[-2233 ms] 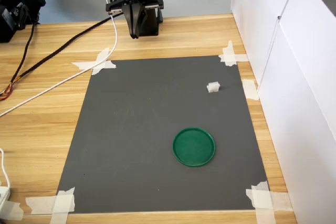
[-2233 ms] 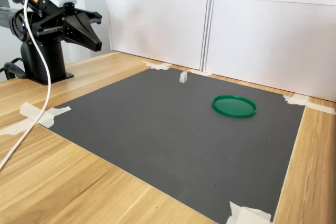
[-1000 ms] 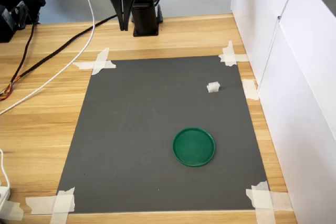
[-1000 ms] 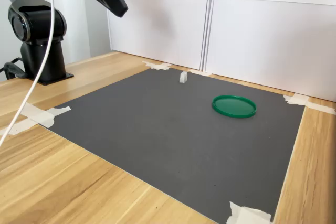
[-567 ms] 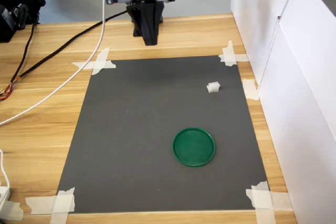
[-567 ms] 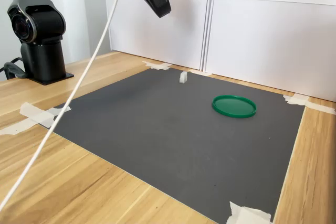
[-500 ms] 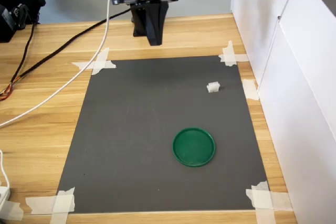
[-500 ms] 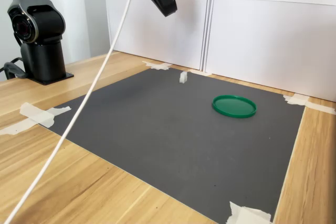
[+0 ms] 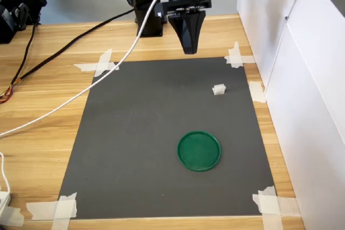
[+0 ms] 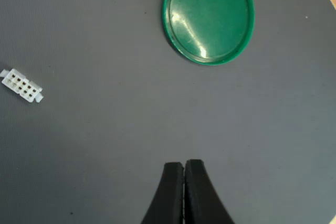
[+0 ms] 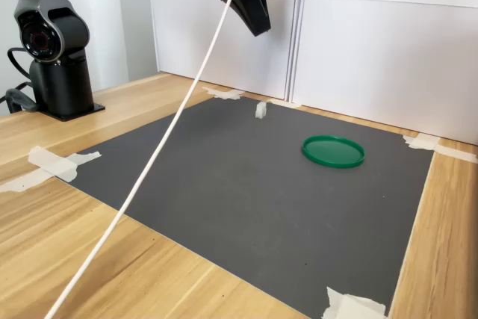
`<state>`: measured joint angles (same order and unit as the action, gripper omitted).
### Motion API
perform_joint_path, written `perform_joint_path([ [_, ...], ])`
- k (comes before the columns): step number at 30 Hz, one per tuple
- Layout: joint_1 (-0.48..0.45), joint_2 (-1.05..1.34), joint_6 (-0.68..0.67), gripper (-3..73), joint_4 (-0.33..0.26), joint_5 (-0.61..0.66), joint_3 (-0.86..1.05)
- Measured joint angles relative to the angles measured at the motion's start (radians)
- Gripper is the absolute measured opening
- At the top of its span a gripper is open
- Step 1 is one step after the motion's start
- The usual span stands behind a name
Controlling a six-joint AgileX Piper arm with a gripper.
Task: Grasp a white terminal and put it in the green lid.
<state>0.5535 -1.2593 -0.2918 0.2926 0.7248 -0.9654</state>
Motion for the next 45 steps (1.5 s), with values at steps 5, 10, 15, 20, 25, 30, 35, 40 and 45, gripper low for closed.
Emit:
perform_joint_path([
  [5,0.0,-0.023,-0.184,-2.2,-0.152,0.028,0.0],
  [10,0.0,-0.026,-0.417,-2.2,-0.371,0.12,0.0],
  [15,0.0,-0.028,-0.434,-1.0,-0.389,0.153,0.0],
  [20,0.0,-0.063,-0.453,8.8,-0.381,0.174,-0.001],
  [25,0.0,-0.108,-0.45,32.8,-0.375,0.174,-0.017],
  [30,0.0,-0.136,-0.454,58.1,-0.398,0.134,-0.063],
  [35,0.0,-0.157,-0.482,69.2,-0.441,0.14,-0.101],
  [40,0.0,-0.213,-0.482,70.0,-0.442,0.148,-0.102],
  [45,0.0,-0.266,-0.481,69.6,-0.442,0.111,-0.102],
])
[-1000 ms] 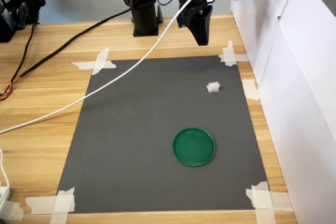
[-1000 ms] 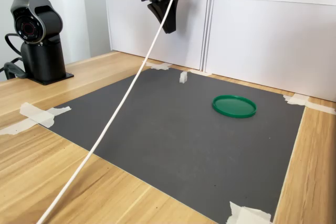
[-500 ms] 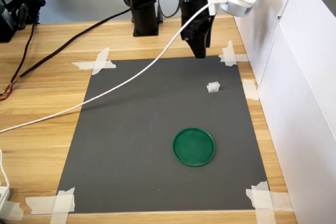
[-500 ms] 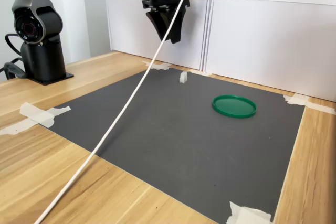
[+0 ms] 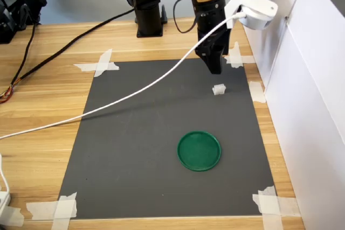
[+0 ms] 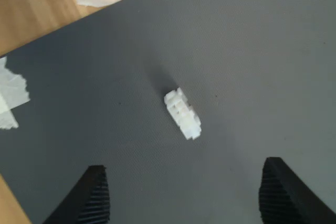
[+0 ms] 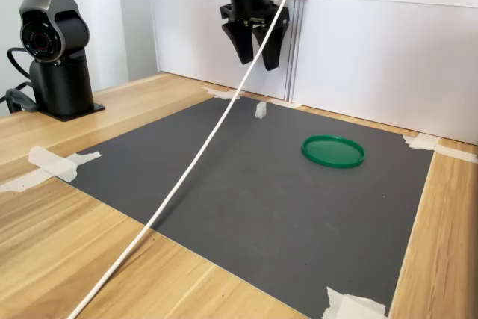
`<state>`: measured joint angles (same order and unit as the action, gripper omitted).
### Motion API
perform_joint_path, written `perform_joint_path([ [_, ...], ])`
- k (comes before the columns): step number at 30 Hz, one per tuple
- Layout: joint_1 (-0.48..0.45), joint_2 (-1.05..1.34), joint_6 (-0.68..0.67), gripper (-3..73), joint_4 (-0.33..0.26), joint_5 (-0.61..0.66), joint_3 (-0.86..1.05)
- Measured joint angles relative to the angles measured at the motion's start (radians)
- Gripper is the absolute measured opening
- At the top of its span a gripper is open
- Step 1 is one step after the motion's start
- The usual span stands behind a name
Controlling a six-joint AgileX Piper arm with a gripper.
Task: Grasp a white terminal and put it in the green lid.
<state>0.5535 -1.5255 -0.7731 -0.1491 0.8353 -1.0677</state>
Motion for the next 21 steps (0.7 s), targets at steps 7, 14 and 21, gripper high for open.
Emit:
perform_joint_path([
  [7,0.0,-0.069,0.002,69.4,-0.007,-0.028,0.002],
  [14,0.0,-0.108,0.004,69.4,-0.008,-0.079,0.039],
  [21,0.0,-0.13,0.002,69.4,-0.007,-0.135,0.072],
])
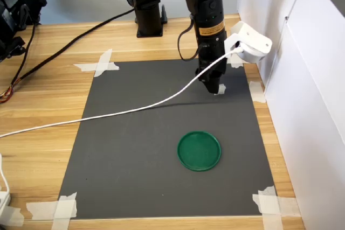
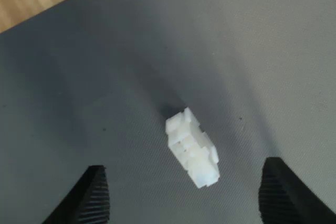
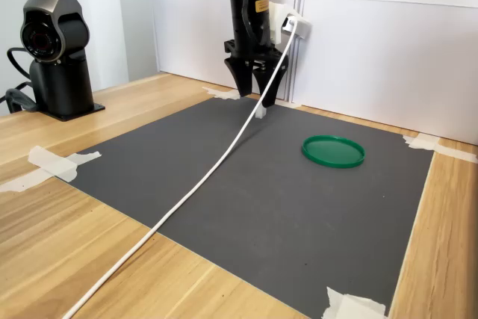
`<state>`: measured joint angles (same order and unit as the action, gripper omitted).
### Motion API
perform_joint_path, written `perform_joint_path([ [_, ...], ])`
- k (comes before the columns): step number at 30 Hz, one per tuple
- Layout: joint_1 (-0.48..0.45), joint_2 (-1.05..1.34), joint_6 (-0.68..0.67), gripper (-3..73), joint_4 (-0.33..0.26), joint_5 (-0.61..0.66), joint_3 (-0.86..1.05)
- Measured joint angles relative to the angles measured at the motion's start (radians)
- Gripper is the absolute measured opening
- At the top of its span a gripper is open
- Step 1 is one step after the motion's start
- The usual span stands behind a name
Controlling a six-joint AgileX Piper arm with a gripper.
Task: Grasp a white terminal and put it in the green lid.
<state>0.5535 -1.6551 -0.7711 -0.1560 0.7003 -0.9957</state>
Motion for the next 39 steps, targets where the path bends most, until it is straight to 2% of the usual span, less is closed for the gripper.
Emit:
perform_joint_path([
  [6,0.0,-0.002,0.0,69.4,0.001,-0.053,0.007],
  [16,0.0,-0.039,0.007,69.4,0.001,-0.056,0.008],
  [23,0.0,-0.056,0.01,63.4,-0.005,-0.056,0.01],
  [26,0.0,-0.063,0.01,58.4,-0.009,-0.057,0.01],
  [30,0.0,-0.066,0.016,48.1,-0.011,-0.057,0.01],
  [39,0.0,-0.071,0.045,13.9,-0.014,-0.06,0.01],
])
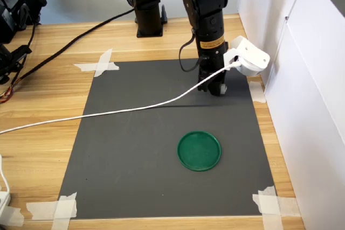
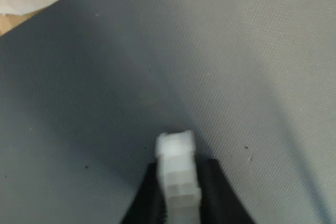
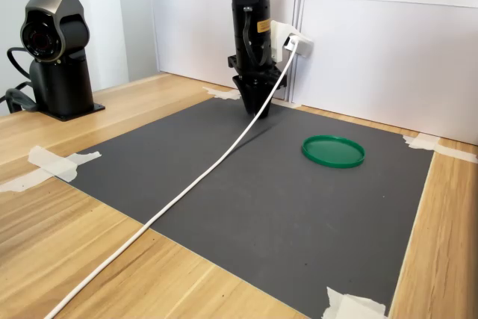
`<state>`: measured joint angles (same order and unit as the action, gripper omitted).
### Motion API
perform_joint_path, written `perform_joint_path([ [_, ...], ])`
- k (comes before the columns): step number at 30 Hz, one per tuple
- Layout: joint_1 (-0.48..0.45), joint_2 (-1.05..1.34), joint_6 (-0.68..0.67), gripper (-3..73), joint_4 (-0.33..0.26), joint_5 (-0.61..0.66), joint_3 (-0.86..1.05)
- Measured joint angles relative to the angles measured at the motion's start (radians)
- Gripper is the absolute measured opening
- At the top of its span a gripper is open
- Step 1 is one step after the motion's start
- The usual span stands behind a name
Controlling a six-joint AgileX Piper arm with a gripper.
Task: Grasp a white terminal and put it in the green lid.
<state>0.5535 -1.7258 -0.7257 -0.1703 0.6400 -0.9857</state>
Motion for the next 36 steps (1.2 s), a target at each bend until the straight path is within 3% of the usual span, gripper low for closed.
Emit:
perform_joint_path([
  [2,0.0,0.0,0.001,10.0,0.001,0.002,0.0],
  [11,-0.031,0.045,0.002,9.8,0.028,0.078,-0.027],
  [24,-0.2,0.08,-0.001,9.8,0.069,0.181,-0.338],
  [36,-0.221,-0.103,0.03,9.8,0.149,0.226,-0.489],
])
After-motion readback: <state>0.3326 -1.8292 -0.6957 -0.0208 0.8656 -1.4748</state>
